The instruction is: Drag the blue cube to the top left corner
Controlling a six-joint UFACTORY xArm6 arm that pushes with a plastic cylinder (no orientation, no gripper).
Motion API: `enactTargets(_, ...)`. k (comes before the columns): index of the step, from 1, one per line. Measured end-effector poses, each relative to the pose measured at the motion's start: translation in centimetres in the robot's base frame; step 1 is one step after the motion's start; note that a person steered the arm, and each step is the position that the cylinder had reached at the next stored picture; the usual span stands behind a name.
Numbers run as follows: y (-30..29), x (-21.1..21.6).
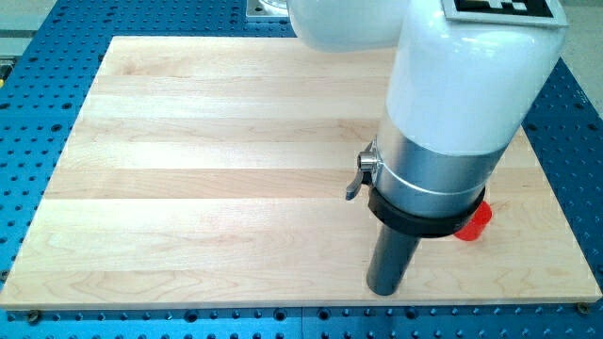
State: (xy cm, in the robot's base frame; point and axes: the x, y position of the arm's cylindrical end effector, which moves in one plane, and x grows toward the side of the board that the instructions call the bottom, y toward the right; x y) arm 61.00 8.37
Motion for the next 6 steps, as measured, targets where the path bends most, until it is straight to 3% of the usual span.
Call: enactTargets(6,-0.41,-0.62)
